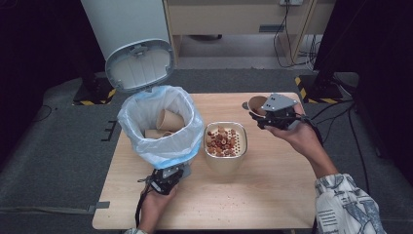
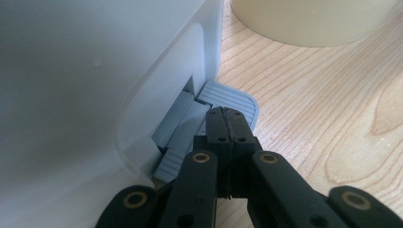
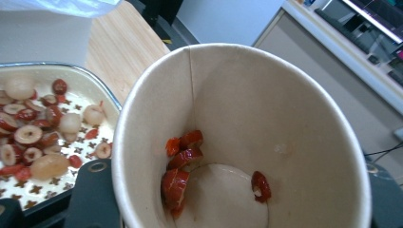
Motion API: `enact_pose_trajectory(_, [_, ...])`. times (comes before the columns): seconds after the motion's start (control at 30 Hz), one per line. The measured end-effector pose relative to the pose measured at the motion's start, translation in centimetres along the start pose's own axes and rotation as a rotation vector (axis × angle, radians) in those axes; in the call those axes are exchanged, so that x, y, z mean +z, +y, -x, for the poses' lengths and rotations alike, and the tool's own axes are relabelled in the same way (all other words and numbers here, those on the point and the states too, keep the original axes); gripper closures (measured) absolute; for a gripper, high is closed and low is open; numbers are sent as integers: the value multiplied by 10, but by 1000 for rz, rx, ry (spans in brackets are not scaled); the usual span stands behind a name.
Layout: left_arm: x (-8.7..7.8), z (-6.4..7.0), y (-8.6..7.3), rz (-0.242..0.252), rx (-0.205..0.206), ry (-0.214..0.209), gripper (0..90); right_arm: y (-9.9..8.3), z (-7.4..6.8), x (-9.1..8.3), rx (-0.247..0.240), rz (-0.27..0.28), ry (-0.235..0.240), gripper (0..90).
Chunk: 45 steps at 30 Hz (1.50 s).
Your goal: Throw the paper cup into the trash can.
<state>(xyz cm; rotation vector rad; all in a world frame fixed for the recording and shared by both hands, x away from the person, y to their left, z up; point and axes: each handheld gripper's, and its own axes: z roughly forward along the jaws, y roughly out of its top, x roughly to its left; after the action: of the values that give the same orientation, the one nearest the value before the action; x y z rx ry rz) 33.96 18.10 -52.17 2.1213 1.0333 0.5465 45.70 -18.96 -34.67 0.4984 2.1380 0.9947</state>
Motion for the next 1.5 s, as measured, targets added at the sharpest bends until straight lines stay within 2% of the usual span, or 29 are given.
enact_pose_trajectory(0.13, [0, 0, 0, -1, 1, 1, 898, -3, 2, 1, 34, -1, 40, 363])
enact_pose_trajectory(0.33, [0, 0, 0, -2, 5, 2, 898, -4, 5, 0, 76, 9, 77, 363])
enact_pose_trajectory(0.53, [0, 0, 0, -4, 7, 2, 898, -6, 11, -1, 105, 10, 95, 362])
enact_pose_trajectory(1.07, [0, 0, 0, -4, 7, 3, 898, -7, 23, -4, 123, -2, 130, 358])
enact_pose_trajectory(1.5, [0, 1, 0, -4, 6, 4, 898, -13, 30, -10, 170, -22, 185, 362])
